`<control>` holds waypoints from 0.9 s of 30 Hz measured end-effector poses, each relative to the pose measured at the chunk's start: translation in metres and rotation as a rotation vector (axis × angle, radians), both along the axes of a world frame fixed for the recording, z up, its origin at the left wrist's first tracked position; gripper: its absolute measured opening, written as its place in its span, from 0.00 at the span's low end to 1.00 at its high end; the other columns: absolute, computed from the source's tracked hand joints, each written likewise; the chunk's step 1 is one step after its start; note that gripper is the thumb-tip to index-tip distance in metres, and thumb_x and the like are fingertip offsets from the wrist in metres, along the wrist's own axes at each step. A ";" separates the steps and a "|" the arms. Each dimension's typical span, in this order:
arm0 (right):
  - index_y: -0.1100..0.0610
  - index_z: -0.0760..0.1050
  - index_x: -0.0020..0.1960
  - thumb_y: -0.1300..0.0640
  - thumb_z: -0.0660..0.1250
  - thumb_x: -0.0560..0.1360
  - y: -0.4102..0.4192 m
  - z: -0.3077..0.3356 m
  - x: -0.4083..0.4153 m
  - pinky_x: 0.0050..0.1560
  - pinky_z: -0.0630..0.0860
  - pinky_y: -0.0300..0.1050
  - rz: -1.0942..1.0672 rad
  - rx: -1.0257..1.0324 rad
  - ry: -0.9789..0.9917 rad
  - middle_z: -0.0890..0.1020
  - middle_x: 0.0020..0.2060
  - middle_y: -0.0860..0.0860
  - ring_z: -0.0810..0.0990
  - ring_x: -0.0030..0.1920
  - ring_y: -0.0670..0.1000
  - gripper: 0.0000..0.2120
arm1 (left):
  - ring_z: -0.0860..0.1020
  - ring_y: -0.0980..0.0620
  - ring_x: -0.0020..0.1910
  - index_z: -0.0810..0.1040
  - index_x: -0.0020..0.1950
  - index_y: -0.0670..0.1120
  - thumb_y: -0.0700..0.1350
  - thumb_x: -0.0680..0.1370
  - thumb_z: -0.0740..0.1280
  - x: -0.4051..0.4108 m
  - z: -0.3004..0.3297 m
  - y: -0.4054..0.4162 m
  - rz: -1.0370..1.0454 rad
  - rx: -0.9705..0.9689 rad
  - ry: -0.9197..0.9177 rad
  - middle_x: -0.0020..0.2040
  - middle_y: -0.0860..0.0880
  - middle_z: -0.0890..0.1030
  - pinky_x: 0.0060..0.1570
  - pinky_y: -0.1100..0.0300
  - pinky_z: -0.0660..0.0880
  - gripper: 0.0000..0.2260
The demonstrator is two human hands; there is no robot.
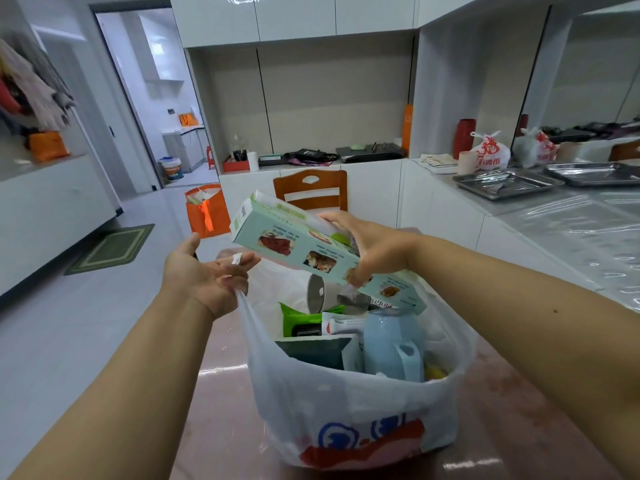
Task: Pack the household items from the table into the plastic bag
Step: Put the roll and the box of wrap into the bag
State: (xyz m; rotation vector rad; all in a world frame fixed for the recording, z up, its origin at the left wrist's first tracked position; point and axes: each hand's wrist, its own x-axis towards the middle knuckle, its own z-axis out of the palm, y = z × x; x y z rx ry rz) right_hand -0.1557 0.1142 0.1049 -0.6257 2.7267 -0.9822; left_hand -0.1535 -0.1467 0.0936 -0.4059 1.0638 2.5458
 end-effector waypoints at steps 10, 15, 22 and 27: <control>0.42 0.56 0.72 0.66 0.75 0.63 0.012 -0.013 -0.003 0.56 0.79 0.53 0.089 0.258 -0.273 0.74 0.60 0.49 0.75 0.59 0.52 0.47 | 0.68 0.57 0.22 0.68 0.69 0.41 0.62 0.76 0.57 -0.002 0.000 -0.010 -0.019 -0.059 -0.042 0.58 0.37 0.81 0.19 0.69 0.66 0.30; 0.40 0.55 0.73 0.63 0.74 0.65 0.004 -0.013 -0.002 0.59 0.76 0.54 0.098 0.379 -0.299 0.73 0.62 0.49 0.74 0.60 0.53 0.46 | 0.67 0.56 0.22 0.73 0.65 0.41 0.60 0.78 0.56 -0.002 0.014 0.007 -0.065 -0.249 0.010 0.57 0.39 0.82 0.20 0.71 0.66 0.27; 0.48 0.63 0.73 0.43 0.61 0.77 0.015 0.012 0.028 0.64 0.67 0.48 -0.030 0.286 -0.260 0.71 0.69 0.48 0.70 0.66 0.49 0.26 | 0.64 0.57 0.20 0.76 0.62 0.36 0.60 0.78 0.56 0.000 0.025 0.022 -0.208 -0.555 0.050 0.51 0.40 0.84 0.17 0.70 0.62 0.29; 0.57 0.76 0.54 0.36 0.63 0.73 0.055 0.009 0.048 0.44 0.77 0.45 -0.643 0.275 -0.122 0.80 0.47 0.54 0.78 0.43 0.53 0.25 | 0.62 0.56 0.18 0.76 0.62 0.35 0.59 0.78 0.59 -0.001 0.025 0.020 -0.252 -0.638 0.039 0.37 0.41 0.84 0.16 0.70 0.62 0.28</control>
